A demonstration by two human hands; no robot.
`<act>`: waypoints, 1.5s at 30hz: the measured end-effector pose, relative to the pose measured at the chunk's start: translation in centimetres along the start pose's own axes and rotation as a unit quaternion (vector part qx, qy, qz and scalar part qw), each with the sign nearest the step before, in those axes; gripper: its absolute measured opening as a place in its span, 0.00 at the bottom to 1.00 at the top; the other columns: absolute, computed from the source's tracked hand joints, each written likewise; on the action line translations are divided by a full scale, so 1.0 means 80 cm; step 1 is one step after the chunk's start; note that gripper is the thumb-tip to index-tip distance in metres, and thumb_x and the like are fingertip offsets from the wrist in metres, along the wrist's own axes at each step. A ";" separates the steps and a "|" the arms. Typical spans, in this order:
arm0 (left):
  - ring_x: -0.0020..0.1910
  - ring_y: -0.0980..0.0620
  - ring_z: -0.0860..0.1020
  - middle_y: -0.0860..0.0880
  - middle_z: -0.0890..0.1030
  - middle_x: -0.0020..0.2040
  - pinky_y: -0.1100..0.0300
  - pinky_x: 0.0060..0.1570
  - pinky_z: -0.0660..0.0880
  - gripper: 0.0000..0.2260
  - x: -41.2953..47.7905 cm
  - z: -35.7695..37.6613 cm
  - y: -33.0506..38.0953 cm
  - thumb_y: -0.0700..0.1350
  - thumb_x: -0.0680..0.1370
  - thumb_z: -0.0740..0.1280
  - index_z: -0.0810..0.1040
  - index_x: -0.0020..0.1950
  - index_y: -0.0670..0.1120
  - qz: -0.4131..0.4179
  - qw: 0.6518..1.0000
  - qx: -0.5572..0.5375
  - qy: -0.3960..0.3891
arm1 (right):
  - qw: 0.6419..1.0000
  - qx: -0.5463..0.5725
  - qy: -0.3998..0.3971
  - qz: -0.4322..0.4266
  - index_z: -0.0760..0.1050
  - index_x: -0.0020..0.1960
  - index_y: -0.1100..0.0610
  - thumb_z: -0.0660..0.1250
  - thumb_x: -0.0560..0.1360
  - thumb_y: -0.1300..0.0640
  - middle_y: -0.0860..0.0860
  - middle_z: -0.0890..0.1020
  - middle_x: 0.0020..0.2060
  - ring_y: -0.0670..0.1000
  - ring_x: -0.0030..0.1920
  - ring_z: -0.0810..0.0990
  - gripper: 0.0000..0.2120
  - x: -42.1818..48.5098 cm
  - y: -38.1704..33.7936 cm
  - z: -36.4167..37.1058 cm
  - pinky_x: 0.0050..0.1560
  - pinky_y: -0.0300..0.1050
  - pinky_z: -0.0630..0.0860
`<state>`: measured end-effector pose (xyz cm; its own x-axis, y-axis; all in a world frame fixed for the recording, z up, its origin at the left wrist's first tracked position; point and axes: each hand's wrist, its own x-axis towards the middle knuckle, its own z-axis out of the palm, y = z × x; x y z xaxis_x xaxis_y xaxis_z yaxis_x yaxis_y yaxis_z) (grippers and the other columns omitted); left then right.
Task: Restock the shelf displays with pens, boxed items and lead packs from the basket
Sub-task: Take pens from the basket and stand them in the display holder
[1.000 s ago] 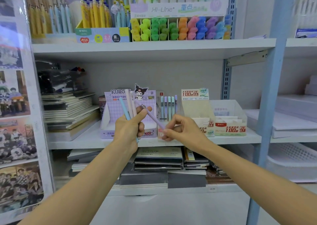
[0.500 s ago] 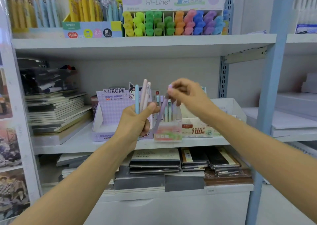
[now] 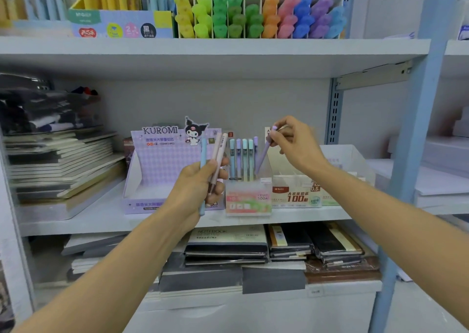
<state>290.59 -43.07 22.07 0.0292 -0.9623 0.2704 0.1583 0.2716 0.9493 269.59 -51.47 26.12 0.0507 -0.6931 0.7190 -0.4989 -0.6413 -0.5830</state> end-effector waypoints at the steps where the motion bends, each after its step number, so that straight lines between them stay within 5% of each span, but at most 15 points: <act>1: 0.26 0.57 0.71 0.51 0.79 0.33 0.67 0.20 0.66 0.12 0.000 0.000 -0.001 0.44 0.84 0.58 0.79 0.54 0.42 0.000 1.000 -0.004 -0.004 | 1.000 -0.016 -0.003 -0.003 0.74 0.52 0.57 0.63 0.80 0.56 0.54 0.85 0.44 0.48 0.45 0.84 0.05 0.001 0.003 0.005 0.44 0.42 0.78; 8: 0.27 0.57 0.74 0.46 0.83 0.40 0.68 0.23 0.70 0.11 -0.002 -0.002 -0.003 0.43 0.83 0.59 0.79 0.54 0.40 -0.004 0.999 -0.024 -0.024 | 0.993 -0.115 -0.026 -0.021 0.74 0.53 0.56 0.62 0.81 0.56 0.51 0.85 0.44 0.50 0.46 0.81 0.04 0.006 0.014 0.017 0.39 0.31 0.67; 14: 0.30 0.54 0.77 0.44 0.84 0.43 0.67 0.26 0.73 0.11 -0.002 -0.004 -0.003 0.43 0.83 0.59 0.78 0.57 0.38 -0.019 0.995 -0.082 -0.057 | 0.993 -0.114 -0.019 -0.025 0.72 0.59 0.54 0.62 0.81 0.56 0.50 0.84 0.41 0.51 0.44 0.80 0.08 0.008 0.005 0.024 0.43 0.44 0.73; 19: 0.30 0.54 0.78 0.43 0.85 0.45 0.67 0.26 0.74 0.12 -0.010 -0.007 0.001 0.43 0.83 0.59 0.78 0.57 0.37 -0.028 0.994 -0.082 -0.063 | 0.975 -0.220 0.008 -0.002 0.79 0.57 0.53 0.65 0.79 0.54 0.52 0.80 0.51 0.51 0.58 0.70 0.09 0.019 0.013 0.035 0.46 0.46 0.68; 24: 0.29 0.55 0.78 0.43 0.85 0.45 0.67 0.25 0.74 0.12 -0.019 -0.007 0.007 0.43 0.83 0.60 0.78 0.57 0.37 -0.027 0.995 -0.071 -0.071 | 0.955 -0.272 -0.090 0.071 0.74 0.68 0.50 0.62 0.79 0.45 0.58 0.77 0.49 0.58 0.67 0.66 0.20 0.019 0.008 0.029 0.66 0.52 0.64; 28: 0.29 0.55 0.77 0.43 0.85 0.44 0.67 0.27 0.74 0.12 -0.025 -0.006 0.008 0.43 0.83 0.60 0.78 0.58 0.37 -0.015 0.997 -0.033 -0.073 | 0.998 0.021 -0.042 0.032 0.73 0.67 0.55 0.62 0.78 0.42 0.51 0.80 0.52 0.47 0.47 0.78 0.23 -0.008 -0.026 0.018 0.45 0.40 0.74; 31: 0.29 0.55 0.77 0.44 0.85 0.43 0.66 0.28 0.74 0.11 -0.030 -0.001 0.007 0.43 0.83 0.60 0.78 0.57 0.38 -0.007 0.998 -0.002 -0.069 | 0.954 0.239 -0.153 0.093 0.76 0.60 0.58 0.66 0.72 0.38 0.50 0.84 0.39 0.46 0.31 0.78 0.27 -0.026 -0.057 0.011 0.30 0.36 0.74; 36: 0.31 0.54 0.80 0.43 0.86 0.43 0.64 0.29 0.77 0.10 -0.038 0.000 0.009 0.44 0.83 0.60 0.78 0.56 0.42 -0.015 0.997 0.024 -0.070 | 0.946 0.265 -0.170 0.072 0.79 0.51 0.64 0.70 0.75 0.61 0.54 0.84 0.34 0.49 0.32 0.81 0.07 -0.034 -0.071 0.004 0.34 0.37 0.78; 41: 0.25 0.56 0.73 0.45 0.84 0.42 0.68 0.17 0.64 0.07 -0.038 -0.022 0.014 0.41 0.81 0.63 0.79 0.52 0.41 -0.027 1.000 -0.003 0.004 | 0.942 0.312 -0.096 0.075 0.77 0.50 0.63 0.67 0.77 0.64 0.55 0.84 0.35 0.52 0.34 0.82 0.04 -0.041 -0.058 -0.012 0.38 0.41 0.81; 45: 0.22 0.58 0.67 0.50 0.76 0.33 0.68 0.17 0.62 0.06 -0.034 -0.023 0.015 0.34 0.76 0.69 0.80 0.49 0.44 0.018 0.996 -0.044 0.082 | 0.944 0.262 -0.180 0.087 0.76 0.49 0.65 0.68 0.76 0.63 0.58 0.84 0.36 0.56 0.35 0.83 0.05 -0.062 -0.047 -0.011 0.36 0.43 0.81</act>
<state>292.51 -40.14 22.22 0.1954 -0.9433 0.2685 0.2391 0.3113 0.9197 270.46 -45.35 25.06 0.3454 -0.8095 0.4747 -0.0360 -0.5169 -0.8553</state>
